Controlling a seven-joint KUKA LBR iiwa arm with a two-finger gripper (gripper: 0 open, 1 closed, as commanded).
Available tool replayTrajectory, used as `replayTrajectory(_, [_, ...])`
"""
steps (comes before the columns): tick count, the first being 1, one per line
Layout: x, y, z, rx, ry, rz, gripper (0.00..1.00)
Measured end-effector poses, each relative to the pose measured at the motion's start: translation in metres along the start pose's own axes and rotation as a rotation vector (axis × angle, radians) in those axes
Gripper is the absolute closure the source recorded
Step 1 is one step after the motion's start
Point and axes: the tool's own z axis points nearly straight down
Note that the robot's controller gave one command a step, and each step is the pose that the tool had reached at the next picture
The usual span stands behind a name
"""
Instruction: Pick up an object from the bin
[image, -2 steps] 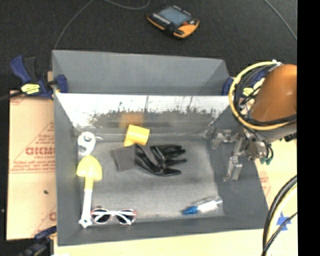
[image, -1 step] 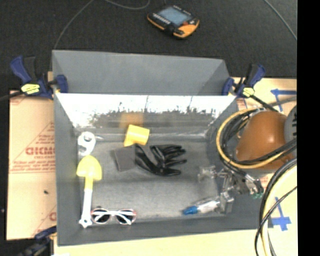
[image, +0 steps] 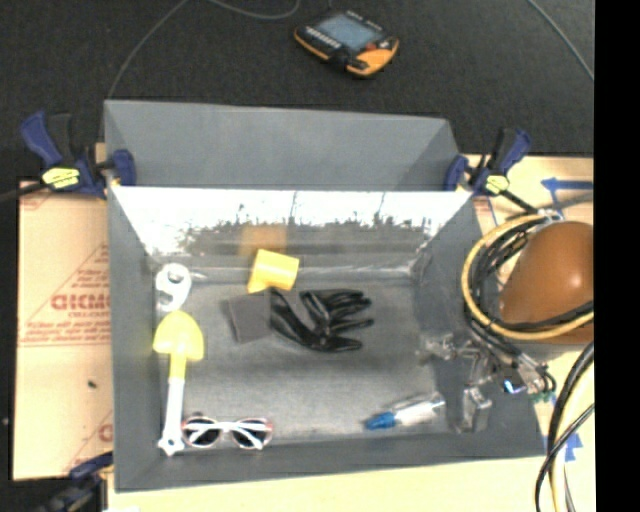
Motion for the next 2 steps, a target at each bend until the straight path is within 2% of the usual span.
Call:
replayTrajectory(1, [-0.006, 0.023, 0.033, -0.003, 0.003, -0.106, 0.0])
replayTrajectory(2, [-0.012, 0.029, 0.061, 0.008, -0.018, 0.025, 0.0])
